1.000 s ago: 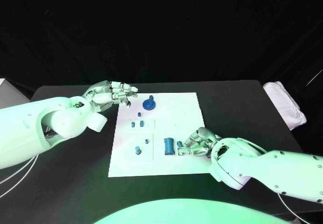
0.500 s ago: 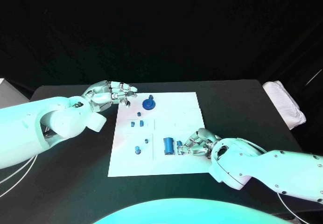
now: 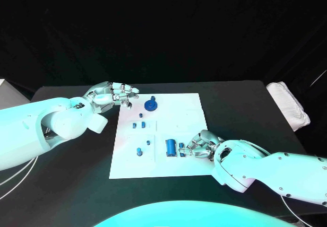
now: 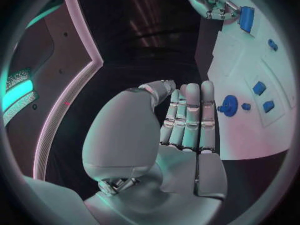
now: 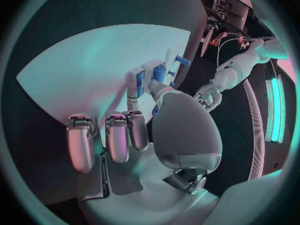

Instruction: Assemble the parts on the task board

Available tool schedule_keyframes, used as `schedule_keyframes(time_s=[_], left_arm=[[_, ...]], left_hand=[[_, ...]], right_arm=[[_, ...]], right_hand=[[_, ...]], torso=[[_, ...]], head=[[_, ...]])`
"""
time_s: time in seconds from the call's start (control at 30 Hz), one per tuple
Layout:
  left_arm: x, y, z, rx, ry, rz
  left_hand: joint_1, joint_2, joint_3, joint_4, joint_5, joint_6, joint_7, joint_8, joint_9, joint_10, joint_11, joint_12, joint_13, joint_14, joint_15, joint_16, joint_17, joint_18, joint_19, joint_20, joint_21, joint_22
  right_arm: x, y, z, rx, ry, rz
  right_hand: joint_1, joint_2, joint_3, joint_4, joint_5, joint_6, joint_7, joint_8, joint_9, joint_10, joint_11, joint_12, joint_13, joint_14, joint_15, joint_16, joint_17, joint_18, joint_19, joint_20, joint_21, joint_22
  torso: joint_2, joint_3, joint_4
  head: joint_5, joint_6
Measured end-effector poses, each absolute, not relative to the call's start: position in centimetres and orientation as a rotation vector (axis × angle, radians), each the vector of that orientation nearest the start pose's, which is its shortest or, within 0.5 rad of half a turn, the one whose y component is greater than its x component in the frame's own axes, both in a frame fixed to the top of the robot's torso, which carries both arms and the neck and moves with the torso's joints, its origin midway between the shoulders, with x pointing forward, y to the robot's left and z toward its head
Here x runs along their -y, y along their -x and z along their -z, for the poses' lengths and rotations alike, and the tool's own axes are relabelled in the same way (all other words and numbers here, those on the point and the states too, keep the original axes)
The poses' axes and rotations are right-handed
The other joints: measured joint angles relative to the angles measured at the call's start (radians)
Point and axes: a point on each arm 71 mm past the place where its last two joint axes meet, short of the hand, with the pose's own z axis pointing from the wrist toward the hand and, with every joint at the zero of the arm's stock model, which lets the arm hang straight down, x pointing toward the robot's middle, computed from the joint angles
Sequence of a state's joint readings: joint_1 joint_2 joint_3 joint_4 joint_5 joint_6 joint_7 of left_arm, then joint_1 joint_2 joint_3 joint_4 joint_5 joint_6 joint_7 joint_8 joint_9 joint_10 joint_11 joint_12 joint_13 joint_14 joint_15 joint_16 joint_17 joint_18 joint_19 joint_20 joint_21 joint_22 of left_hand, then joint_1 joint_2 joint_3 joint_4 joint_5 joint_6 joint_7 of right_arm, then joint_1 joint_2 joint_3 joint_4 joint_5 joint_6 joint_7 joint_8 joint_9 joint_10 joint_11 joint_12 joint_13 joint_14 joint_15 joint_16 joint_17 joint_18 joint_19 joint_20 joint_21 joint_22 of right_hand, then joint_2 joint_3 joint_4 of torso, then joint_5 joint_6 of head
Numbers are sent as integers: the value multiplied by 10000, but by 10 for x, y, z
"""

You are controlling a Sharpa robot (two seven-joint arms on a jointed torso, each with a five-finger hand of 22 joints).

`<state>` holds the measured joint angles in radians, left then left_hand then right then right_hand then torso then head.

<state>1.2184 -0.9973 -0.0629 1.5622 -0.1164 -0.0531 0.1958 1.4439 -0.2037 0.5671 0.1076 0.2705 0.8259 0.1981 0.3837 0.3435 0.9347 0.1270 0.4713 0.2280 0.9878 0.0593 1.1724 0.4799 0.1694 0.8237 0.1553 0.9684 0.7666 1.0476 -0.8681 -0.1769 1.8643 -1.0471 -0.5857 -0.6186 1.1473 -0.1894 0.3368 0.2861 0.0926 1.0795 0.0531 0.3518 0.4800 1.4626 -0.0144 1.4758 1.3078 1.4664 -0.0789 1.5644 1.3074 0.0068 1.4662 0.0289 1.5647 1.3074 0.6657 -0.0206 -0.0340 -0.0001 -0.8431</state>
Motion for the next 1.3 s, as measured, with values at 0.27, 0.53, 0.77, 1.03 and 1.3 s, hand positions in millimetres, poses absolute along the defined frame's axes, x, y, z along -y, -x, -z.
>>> schedule_keyframes(time_s=[0.27, 0.53, 0.77, 1.03, 1.3], left_arm=[[-259, -471, 185, -17332, 10512, 15090], [-259, -471, 186, -17357, 10504, 15064], [-258, -472, 186, -17361, 10492, 15054], [-258, -473, 186, -17368, 10485, 15047], [-258, -473, 186, -17372, 10473, 15049]], left_hand=[[0, 0, 0, 0, 0, 0, 0, -1, 1, 0, 0, 0, 0, 0, 0, 0, -1, 0, 0, 0, 0, 0], [0, 0, 0, 0, 0, 0, 0, -1, -3, 0, 0, 0, 0, 0, 0, 0, 3, 0, 0, 0, 0, 0], [0, 0, 0, 0, 0, 0, 0, -1, -10, 0, 0, 0, 0, 0, 0, 0, 7, 0, 0, 0, 0, 0], [0, 0, 0, 0, 0, 0, 0, -1, -10, 0, 0, 0, 0, 0, 0, 0, 6, 1, 0, 0, 0, 0], [0, 0, 0, 0, 0, 0, 0, -1, -9, 0, 0, 0, 0, 0, 0, 0, 5, 0, 0, 0, 0, 0]], right_arm=[[162, -360, 277, -21039, -6019, -5811], [169, -363, 279, -20992, -5960, -5695], [174, -366, 280, -20876, -5701, -5595], [169, -369, 280, -20831, -5180, -5630], [165, -369, 280, -20798, -4920, -5702]], right_hand=[[-77, -28, -62, -5, 0, 0, 0, 0, -2, 0, 0, 0, -1, 0, 0, 0, 0, 0, 0, 0, 0, 0], [451, -183, 15, -478, 0, 0, 0, 40, 22, 0, 0, 0, -1, 0, 0, 0, 0, 1, 0, 0, 0, 8], [957, -421, 29, -865, 0, 0, 0, 39, 22, 0, 0, -1, -2, 0, 0, 0, 0, 0, 0, 0, 0, 7], [1099, -438, 40, -935, 0, 0, 0, 39, 22, 0, 0, -1, -2, 0, 0, 0, 0, 0, 0, 0, 0, 6], [850, -328, -340, -560, 0, 0, 0, 39, -10, 0, 0, -1, -3, 0, 0, 0, 0, -1, 0, 0, 0, 5]], torso=[[0, 1, 1], [-7, 0, -6], [-13, 0, -11], [-5, 1, -11], [0, 2, 0]], head=[[21, -22], [29, -33], [18, -20], [12, -12], [15, -17]])
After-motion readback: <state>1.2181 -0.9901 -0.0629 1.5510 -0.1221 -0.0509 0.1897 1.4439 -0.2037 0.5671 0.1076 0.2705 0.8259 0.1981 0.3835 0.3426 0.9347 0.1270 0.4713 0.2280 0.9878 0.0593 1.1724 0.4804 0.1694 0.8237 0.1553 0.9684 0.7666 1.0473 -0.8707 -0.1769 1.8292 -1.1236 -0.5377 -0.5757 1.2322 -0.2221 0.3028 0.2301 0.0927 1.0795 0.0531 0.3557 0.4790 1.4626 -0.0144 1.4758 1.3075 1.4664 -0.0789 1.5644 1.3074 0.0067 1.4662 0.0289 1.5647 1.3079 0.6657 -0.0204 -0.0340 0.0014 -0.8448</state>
